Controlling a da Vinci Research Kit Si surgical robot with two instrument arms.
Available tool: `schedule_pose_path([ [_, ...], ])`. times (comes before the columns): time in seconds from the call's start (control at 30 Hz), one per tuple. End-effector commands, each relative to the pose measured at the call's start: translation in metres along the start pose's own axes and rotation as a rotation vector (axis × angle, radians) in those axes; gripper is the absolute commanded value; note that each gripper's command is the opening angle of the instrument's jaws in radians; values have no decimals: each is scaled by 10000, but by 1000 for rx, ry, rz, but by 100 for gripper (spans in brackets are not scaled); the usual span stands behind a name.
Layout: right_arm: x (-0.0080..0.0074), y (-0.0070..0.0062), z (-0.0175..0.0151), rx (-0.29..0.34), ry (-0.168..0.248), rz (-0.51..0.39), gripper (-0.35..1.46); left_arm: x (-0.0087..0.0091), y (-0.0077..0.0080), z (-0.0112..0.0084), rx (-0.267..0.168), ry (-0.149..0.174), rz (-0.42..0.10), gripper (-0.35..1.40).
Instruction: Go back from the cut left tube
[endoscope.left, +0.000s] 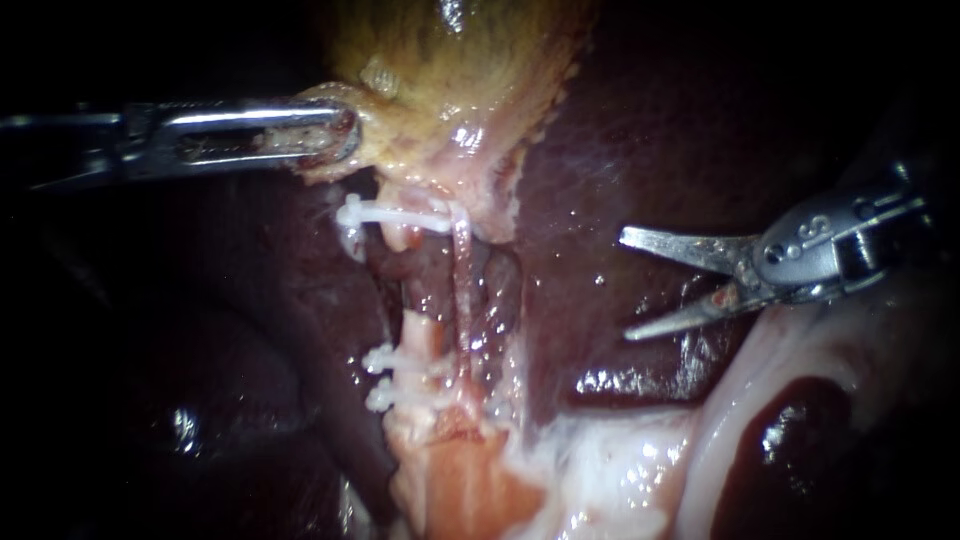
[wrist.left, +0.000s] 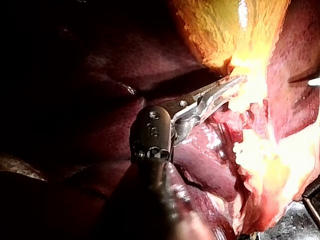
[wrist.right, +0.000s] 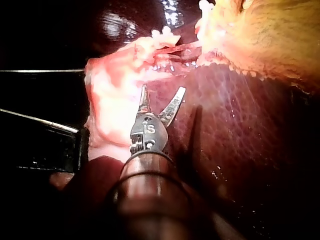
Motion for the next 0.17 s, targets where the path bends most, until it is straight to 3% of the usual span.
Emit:
schedule_pose_path([
  [0.03, 0, 0, 0, 1, 0, 0, 145, 0, 0, 0, -1, -1, -1, -35],
  [0.17, 1, 0, 1, 20, 9, 0, 145, 1, 0, -3, -2, -2, -1, -35],
])
